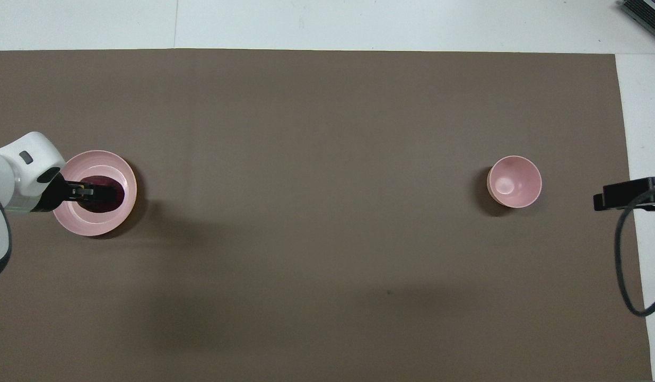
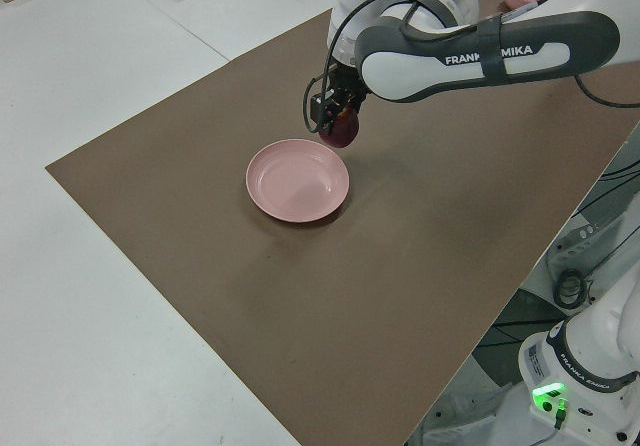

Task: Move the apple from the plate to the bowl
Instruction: 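Grasp the red apple with the left gripper and lift it, then carry the apple toward center while the right gripper reaches toward it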

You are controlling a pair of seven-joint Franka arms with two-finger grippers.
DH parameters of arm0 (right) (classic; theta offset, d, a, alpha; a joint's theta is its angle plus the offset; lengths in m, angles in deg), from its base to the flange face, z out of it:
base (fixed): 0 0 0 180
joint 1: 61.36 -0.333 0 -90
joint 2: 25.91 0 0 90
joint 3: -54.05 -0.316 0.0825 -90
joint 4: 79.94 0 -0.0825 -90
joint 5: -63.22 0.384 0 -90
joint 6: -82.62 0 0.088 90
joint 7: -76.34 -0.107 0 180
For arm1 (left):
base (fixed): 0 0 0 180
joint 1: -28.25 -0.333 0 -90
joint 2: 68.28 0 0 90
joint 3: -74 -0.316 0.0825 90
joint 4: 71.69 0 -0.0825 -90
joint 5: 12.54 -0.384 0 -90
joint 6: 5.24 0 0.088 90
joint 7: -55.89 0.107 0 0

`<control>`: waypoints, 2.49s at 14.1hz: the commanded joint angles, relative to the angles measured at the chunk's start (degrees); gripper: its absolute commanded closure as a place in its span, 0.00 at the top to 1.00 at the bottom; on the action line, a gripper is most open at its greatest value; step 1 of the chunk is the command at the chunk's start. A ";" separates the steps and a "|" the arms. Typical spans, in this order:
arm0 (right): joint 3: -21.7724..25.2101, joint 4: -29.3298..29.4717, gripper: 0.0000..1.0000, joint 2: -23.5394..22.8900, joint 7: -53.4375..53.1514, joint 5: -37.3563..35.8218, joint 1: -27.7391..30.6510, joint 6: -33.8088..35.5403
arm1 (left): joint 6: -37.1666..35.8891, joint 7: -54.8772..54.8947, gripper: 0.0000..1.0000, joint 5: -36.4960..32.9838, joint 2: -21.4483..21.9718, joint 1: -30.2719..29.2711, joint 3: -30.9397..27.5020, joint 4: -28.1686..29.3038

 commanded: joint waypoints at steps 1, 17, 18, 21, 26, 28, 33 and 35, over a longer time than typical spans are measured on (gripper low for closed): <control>-1.29 -6.00 1.00 0.44 -1.66 4.94 0.24 -7.14 | -0.97 -4.02 0.00 2.34 1.04 4.48 -0.58 1.01; -11.67 -14.35 1.00 -13.98 -36.98 34.70 -0.03 -27.20 | 23.72 -34.00 0.00 26.07 0.07 31.90 -0.50 1.54; -11.67 -15.15 1.00 -14.24 -37.79 40.32 0.50 -27.29 | 25.65 -34.54 0.00 26.16 -0.01 33.22 -0.50 1.54; -11.67 -16.30 1.00 -14.85 -41.20 47.99 0.50 -29.66 | 32.94 -38.84 0.00 28.09 -0.19 37.44 -0.50 1.80; -13.34 -15.77 1.00 -15.56 -44.30 51.80 -1.69 -33.16 | 37.27 -42.10 0.00 28.09 -0.80 38.86 1.70 1.36; -14.04 -15.60 1.00 -15.65 -45.79 52.24 -2.31 -34.93 | 37.88 -42.19 0.00 28.00 -0.98 38.94 2.22 0.92; -15.10 -15.86 1.00 -15.47 -46.23 52.15 -2.57 -34.85 | 38.15 -42.19 0.00 27.39 -1.94 38.24 2.49 -0.57; -15.89 -15.77 1.00 -15.47 -46.32 52.15 -2.57 -35.37 | 38.15 -42.19 0.00 27.39 -2.03 38.42 2.58 -0.66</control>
